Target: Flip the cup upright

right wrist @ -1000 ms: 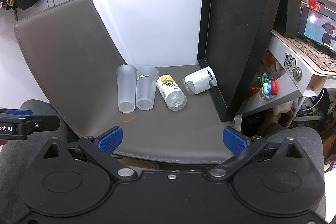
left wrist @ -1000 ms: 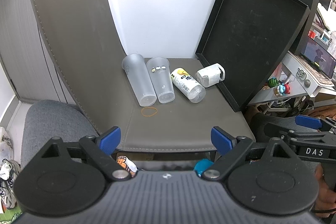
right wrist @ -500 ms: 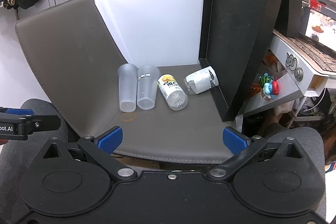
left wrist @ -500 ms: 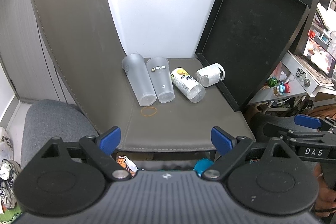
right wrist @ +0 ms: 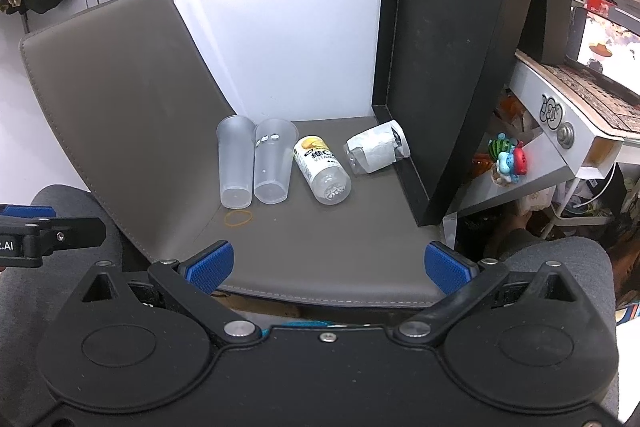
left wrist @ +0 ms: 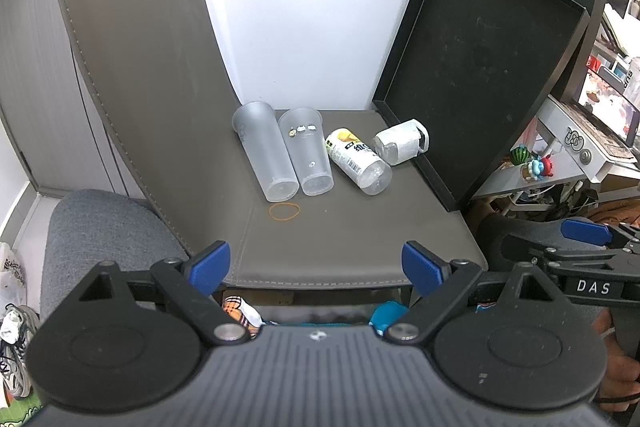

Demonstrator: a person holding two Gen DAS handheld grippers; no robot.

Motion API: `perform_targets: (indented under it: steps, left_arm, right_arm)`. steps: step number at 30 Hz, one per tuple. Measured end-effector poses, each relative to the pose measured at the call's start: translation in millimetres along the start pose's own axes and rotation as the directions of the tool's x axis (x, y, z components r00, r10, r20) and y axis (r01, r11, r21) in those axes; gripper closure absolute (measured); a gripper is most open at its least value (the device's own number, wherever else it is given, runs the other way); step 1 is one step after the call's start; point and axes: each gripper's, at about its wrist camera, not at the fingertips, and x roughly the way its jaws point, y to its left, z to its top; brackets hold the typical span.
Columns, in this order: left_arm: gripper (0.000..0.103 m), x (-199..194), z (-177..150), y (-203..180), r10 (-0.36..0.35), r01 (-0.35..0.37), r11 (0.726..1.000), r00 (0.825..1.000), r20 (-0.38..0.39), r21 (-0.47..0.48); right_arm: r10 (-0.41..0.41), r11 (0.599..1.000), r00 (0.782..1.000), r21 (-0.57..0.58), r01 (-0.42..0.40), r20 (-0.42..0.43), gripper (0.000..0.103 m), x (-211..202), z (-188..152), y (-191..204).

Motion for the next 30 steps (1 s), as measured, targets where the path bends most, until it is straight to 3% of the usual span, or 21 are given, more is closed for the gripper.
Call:
perform_targets:
  steps: [15, 30]
  left_arm:
    - [0.011, 8, 11, -4, -0.003, 0.003, 1.0, 1.0, -0.027, 0.031]
    - [0.011, 40, 57, -9, -0.019, 0.023, 0.993, 0.999, -0.036, 0.115]
  right_arm:
    - [0.004, 1.0, 1.0, -0.01, -0.004, -0.002, 0.0, 6, 6, -1]
    - [0.002, 0.998, 0.999, 0.066, 0.001, -0.042, 0.0, 39, 19, -19]
